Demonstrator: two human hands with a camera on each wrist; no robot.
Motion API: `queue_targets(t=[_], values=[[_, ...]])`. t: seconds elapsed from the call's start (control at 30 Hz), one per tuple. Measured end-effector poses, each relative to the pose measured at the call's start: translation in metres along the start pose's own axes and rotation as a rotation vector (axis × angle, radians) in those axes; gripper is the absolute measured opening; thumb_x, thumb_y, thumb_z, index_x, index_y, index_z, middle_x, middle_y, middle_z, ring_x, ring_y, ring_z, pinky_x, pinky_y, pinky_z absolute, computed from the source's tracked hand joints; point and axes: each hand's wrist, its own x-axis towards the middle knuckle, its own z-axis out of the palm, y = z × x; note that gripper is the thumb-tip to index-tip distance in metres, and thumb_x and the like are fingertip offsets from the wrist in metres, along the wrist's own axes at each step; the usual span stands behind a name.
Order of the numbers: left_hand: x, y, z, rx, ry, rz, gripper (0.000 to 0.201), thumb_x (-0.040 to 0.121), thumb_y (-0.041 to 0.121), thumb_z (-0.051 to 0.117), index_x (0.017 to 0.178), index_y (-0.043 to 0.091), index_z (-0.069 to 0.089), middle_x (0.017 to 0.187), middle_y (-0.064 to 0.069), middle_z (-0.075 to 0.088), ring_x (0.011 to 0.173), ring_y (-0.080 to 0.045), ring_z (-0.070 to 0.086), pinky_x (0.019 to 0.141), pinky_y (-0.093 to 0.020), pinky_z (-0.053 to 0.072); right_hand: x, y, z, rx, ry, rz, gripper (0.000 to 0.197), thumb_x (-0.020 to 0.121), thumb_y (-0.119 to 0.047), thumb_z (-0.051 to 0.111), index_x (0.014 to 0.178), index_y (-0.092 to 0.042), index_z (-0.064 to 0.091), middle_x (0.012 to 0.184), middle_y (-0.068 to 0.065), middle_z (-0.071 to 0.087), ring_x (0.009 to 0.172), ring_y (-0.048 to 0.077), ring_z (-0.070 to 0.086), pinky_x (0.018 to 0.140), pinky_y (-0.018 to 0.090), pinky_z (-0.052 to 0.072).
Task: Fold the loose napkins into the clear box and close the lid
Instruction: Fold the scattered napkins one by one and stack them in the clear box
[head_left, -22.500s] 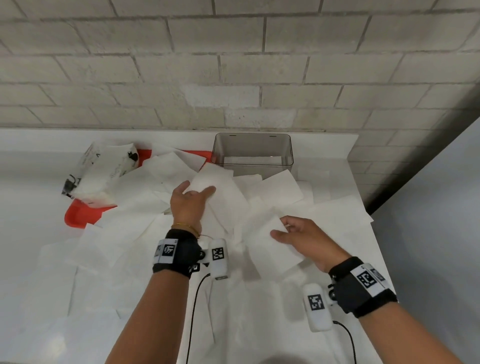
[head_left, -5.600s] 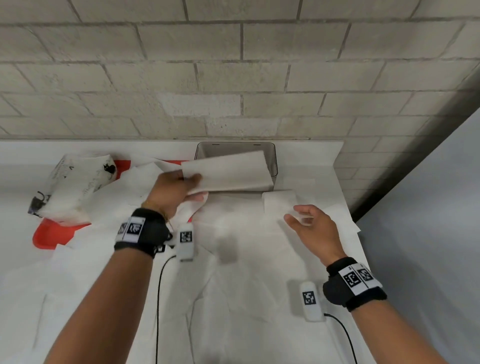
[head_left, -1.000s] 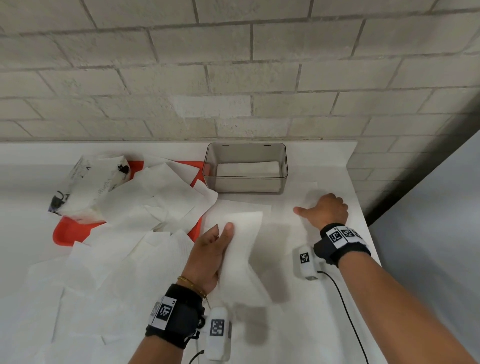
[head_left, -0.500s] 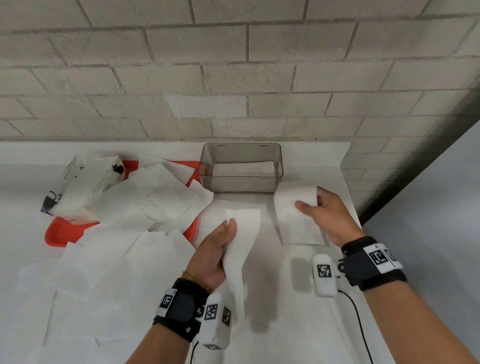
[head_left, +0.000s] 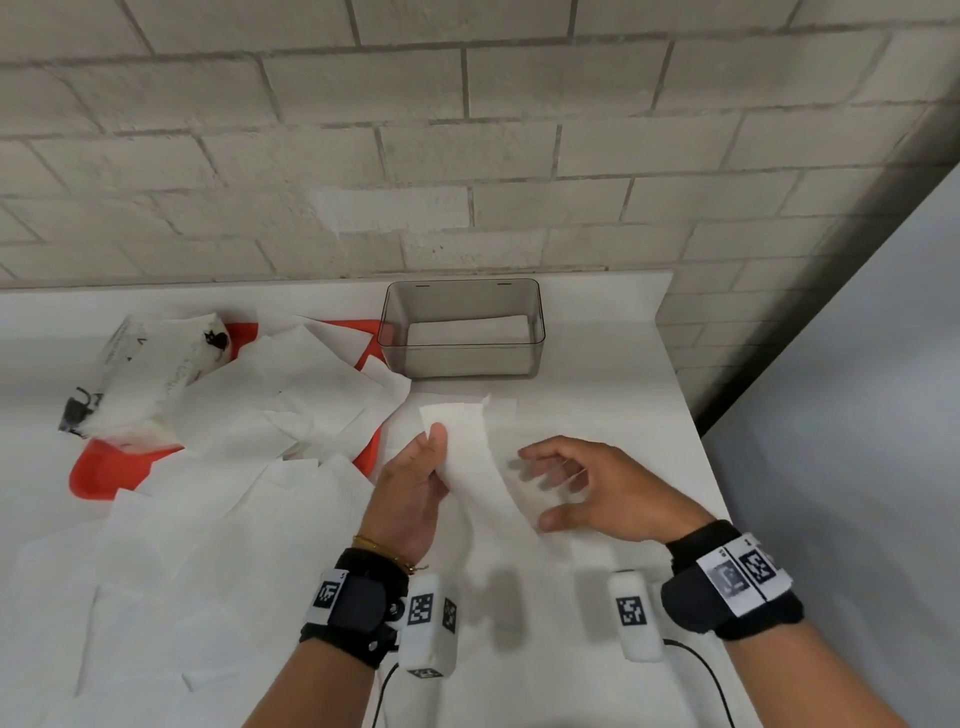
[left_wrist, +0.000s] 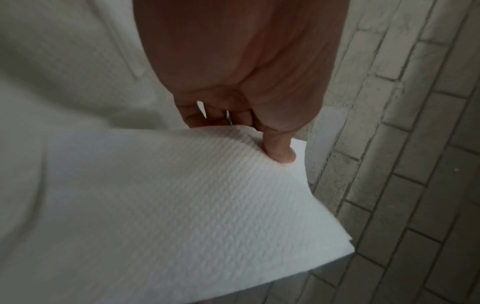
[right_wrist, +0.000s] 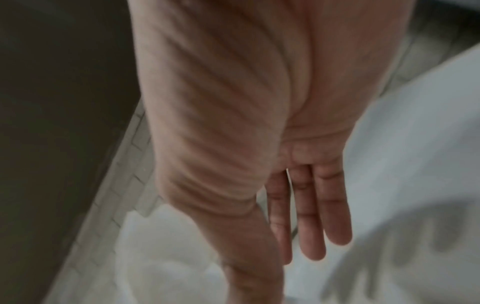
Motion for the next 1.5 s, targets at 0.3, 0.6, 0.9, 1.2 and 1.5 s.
queue_targets(t=[0.3,0.6,0.9,1.2,1.5], values=[[-0.012,0.016,-0.023,-0.090,0.049,0.106,0.032,0.106,0.026,0.051,0.126,0.004,0.065,0.130,-0.014,0.070,0.121,-0.024,0.065,0.105,-0.039,0.055,-0.011,0.000,0.008,0.017,-0.068,0.021,0.101,0.054,-0.054,0.099,0.142,-0.048,0.048,0.139,-0.034,0.056,0.130,-0.013,0.048,0.112,0.019,0.040],[-0.006,0.002,-0.015,-0.392,-0.053,0.091,0.050,0.107,0.007,0.046,0.156,0.017,0.041,0.147,-0.008,0.060,0.135,-0.025,0.057,0.113,-0.045,0.047,0.000,-0.020,0.031,0.151,0.324,-0.004,0.023,0.075,-0.038,0.092,0.084,-0.025,0.076,0.079,-0.007,0.075,0.066,0.000,0.069,0.055,0.013,0.048],[-0.011,-0.020,-0.038,0.473,0.042,0.212,0.045,0.075,-0.016,0.079,0.107,0.015,0.077,0.104,-0.008,0.079,0.094,-0.023,0.072,0.081,-0.030,0.061,-0.007,0.024,0.020,0.425,0.342,0.032,0.033,0.075,-0.021,0.093,0.105,-0.013,0.079,0.083,-0.014,0.078,0.065,-0.003,0.067,0.067,0.012,0.048],[-0.012,-0.044,-0.015,0.511,0.139,0.241,0.040,0.069,-0.020,0.072,0.094,0.011,0.073,0.096,-0.001,0.078,0.095,-0.017,0.072,0.086,-0.029,0.058,-0.002,0.040,0.042,0.465,0.328,0.006,0.053,0.064,-0.011,0.098,0.111,-0.023,0.077,0.113,-0.010,0.078,0.112,0.003,0.069,0.103,0.022,0.048],[-0.004,-0.030,-0.017,0.638,0.048,0.175,0.027,0.074,-0.003,0.083,0.086,0.021,0.079,0.089,0.004,0.080,0.085,-0.016,0.074,0.079,-0.032,0.060,0.005,0.041,0.029,0.488,0.345,0.029,0.023,0.069,-0.018,0.096,0.086,-0.016,0.081,0.093,0.003,0.080,0.093,0.023,0.074,0.085,0.032,0.056]])
